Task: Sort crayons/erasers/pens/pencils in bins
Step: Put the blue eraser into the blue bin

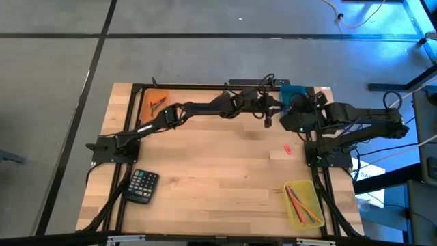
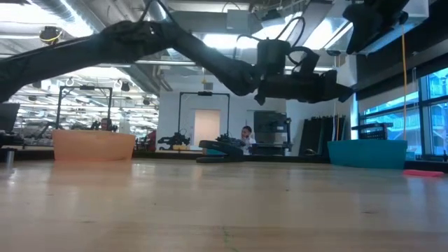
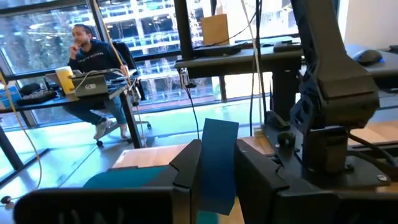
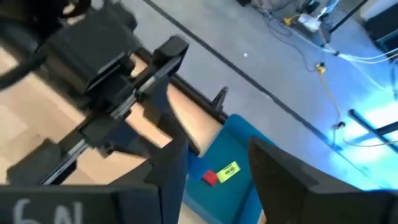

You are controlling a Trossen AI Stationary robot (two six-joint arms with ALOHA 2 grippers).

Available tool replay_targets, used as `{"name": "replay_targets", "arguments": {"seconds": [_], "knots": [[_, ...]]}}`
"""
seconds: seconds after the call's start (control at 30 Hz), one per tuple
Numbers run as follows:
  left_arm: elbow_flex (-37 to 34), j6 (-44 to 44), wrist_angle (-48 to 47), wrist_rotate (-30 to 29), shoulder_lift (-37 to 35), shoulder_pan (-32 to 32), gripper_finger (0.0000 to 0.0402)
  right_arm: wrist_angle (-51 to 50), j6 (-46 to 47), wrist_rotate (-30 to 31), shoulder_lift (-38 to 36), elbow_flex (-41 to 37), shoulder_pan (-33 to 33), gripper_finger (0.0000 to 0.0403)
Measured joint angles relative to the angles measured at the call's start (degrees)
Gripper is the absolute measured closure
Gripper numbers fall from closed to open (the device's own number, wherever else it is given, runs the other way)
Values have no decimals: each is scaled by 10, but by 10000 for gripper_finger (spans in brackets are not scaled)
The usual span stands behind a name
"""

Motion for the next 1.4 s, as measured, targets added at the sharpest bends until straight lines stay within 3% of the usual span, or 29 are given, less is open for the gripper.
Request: {"name": "replay_targets", "arguments": {"seconds": [0.33, 0.77, 1.4], "knots": [[62, -13, -22, 13, 38, 2, 330, 2, -47, 25, -1, 0, -42, 232], [63, -26, -9, -11, 39, 23, 330, 6, -81, 25, -1, 0, -91, 232], [63, -92, 43, -41, 39, 46, 331, 6, -78, 20, -1, -1, -98, 232]]}}
